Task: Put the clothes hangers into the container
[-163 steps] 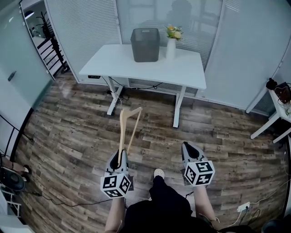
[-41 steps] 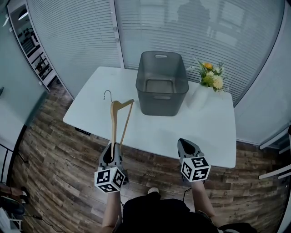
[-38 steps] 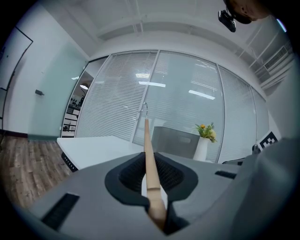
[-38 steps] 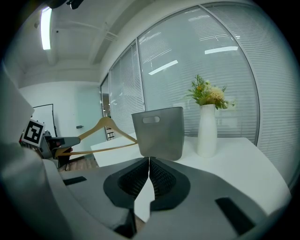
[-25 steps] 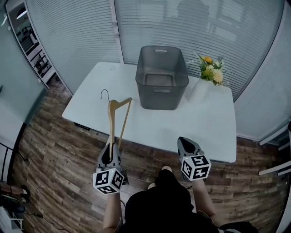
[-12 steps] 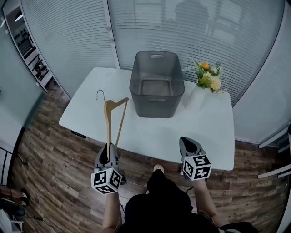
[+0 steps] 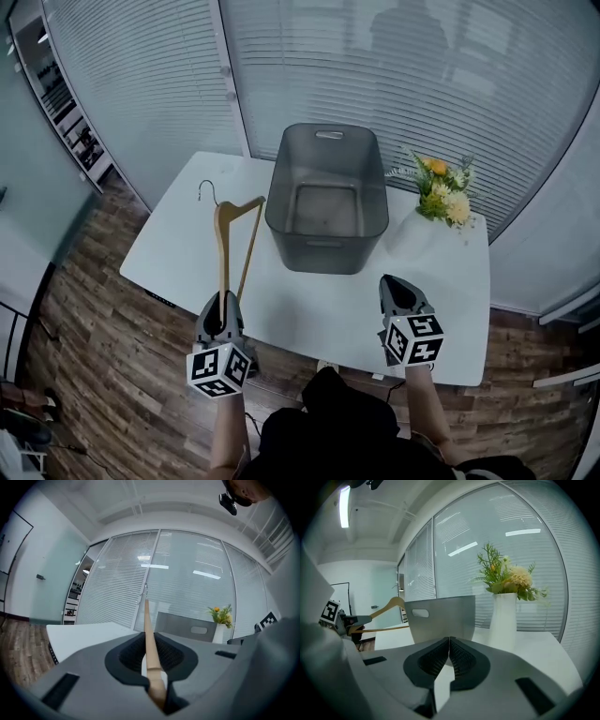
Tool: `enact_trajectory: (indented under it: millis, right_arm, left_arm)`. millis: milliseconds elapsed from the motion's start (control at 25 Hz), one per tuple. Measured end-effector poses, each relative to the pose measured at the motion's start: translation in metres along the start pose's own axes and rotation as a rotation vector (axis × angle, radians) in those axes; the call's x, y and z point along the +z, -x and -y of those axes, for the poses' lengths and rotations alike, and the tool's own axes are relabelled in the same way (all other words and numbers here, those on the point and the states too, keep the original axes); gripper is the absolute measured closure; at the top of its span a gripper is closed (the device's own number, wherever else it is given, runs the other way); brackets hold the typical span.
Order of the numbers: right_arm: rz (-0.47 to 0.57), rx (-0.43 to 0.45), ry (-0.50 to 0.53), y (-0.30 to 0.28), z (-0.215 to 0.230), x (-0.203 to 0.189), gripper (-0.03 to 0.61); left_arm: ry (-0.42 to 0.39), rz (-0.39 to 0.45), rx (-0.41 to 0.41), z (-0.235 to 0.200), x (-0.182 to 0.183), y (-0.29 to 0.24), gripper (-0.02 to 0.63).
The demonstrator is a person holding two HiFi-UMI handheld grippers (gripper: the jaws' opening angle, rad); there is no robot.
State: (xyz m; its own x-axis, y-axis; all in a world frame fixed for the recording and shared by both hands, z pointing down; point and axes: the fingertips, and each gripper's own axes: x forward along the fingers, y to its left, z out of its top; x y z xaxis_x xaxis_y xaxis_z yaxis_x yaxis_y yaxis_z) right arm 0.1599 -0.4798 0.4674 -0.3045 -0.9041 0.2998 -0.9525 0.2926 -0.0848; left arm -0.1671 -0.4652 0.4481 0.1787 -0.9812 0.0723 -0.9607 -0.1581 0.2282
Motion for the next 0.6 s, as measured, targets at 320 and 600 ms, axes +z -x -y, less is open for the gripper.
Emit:
enact_trajectory:
  millis: [320, 600]
  right_arm:
    - [0.015, 0.001, 0.010, -0.039, 0.030, 0.022, 0.549]
    - [0.051, 0.001, 0.007, -0.048, 0.042, 0.042, 0.549]
  left_arm:
    - [-0.004, 0.014, 0.021, 0.001, 0.006, -0.047, 0.558]
    - [-0.015, 0.052, 0.010, 0.009, 0.027, -0.071, 0.558]
